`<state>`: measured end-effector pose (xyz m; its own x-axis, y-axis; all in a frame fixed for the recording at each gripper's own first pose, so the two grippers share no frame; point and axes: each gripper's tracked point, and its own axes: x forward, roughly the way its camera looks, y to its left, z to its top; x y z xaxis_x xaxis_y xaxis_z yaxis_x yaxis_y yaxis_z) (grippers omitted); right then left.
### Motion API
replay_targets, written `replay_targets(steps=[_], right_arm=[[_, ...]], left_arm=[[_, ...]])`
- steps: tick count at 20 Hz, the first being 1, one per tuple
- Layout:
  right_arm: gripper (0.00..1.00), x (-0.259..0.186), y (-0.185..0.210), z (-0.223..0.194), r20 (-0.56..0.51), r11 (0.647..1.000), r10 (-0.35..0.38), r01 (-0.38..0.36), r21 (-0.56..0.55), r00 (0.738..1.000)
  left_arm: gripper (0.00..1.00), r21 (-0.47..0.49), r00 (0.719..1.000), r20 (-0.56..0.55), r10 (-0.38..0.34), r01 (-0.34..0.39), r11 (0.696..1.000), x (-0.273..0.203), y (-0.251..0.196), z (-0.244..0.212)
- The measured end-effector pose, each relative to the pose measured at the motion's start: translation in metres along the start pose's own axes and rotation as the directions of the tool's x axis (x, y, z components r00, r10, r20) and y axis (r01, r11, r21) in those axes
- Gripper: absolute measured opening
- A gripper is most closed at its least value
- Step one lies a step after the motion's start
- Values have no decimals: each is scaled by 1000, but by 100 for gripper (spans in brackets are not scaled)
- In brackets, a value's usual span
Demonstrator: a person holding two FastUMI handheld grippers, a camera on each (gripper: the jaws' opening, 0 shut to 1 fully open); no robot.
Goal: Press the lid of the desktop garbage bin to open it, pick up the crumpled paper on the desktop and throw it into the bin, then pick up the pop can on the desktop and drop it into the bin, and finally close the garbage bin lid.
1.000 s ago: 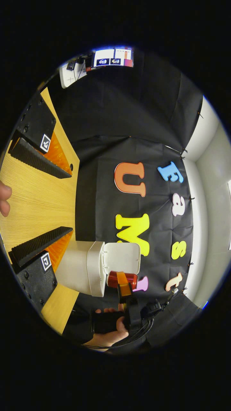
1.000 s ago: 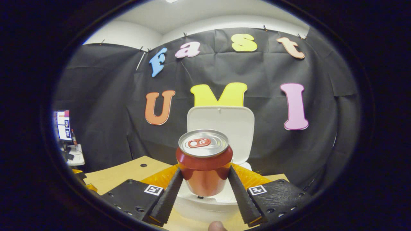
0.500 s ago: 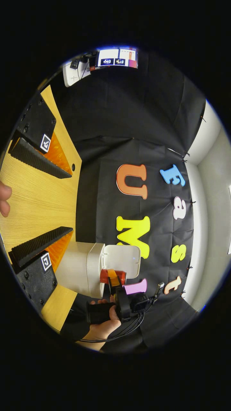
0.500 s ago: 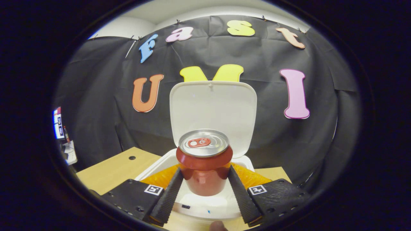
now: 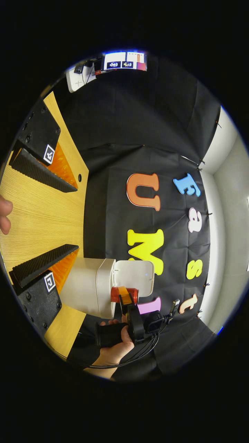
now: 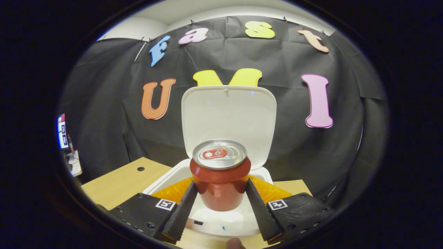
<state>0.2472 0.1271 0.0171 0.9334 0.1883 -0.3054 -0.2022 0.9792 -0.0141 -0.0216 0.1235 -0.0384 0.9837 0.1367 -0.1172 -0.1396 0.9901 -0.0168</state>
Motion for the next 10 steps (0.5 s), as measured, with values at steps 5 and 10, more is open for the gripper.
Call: replay_targets(steps=[5,10], right_arm=[[82,1,3,0,-5,1000,1,-1,-2,1000],[82,-1,3,3,10,1000,-11,11,-11,1000]], left_arm=[[97,3,1000,-4,0,0,1000,-1,1,-1],[97,9,1000,-10,6,-6,1000,-1,5,-5]])
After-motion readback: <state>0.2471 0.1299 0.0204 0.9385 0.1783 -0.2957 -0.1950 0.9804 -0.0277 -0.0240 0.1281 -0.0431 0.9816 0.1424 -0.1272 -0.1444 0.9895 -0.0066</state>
